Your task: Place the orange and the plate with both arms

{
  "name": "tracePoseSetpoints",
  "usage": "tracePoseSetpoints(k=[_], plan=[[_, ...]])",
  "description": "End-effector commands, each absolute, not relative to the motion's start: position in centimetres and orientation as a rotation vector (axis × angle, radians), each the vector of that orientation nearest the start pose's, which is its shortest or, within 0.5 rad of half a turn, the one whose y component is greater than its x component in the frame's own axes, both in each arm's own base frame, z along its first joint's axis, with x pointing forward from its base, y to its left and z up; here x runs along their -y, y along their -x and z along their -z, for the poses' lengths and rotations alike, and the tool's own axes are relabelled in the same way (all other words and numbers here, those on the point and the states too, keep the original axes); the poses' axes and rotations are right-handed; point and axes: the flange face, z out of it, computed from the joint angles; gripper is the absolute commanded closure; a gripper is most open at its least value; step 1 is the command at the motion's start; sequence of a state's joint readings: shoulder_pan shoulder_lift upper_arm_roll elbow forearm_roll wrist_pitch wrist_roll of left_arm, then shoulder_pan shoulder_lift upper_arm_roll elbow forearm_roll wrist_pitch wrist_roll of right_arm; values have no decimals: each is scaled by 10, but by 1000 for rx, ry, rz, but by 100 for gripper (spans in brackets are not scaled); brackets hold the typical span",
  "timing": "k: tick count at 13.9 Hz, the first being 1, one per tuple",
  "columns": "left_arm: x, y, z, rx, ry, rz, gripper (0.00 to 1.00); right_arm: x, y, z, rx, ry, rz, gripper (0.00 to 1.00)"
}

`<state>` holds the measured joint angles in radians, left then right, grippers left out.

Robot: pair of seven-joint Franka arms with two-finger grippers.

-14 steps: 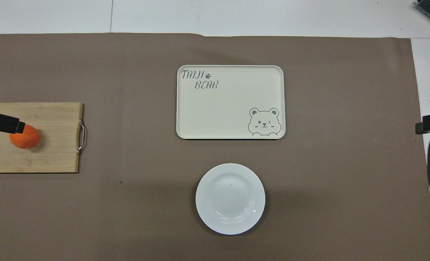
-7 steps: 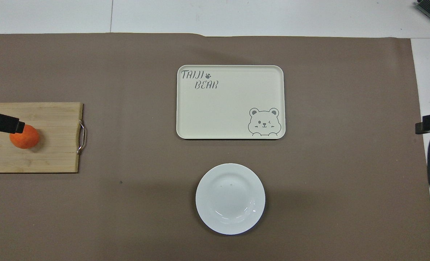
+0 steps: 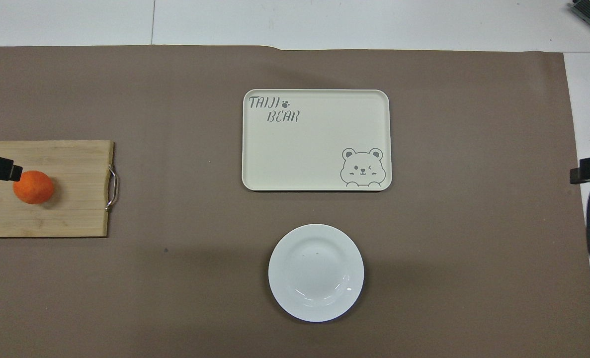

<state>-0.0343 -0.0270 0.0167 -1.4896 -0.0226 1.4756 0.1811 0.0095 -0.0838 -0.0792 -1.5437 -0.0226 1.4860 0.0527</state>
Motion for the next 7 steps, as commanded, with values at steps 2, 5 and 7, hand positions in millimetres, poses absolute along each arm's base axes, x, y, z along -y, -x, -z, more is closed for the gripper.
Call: tracePoseSetpoints(k=[2,5,7], plan=[[-21,-541,-613,-325,3143,9,0,41,-516,-678,-176,3163,23,0],[-50,-553,-583,-352,3126,100,0,41,-516,-678,-176,3163,21,0],[-81,-560,-559,-374,3107,153,0,41,-516,-678,-175,3161,21,0]])
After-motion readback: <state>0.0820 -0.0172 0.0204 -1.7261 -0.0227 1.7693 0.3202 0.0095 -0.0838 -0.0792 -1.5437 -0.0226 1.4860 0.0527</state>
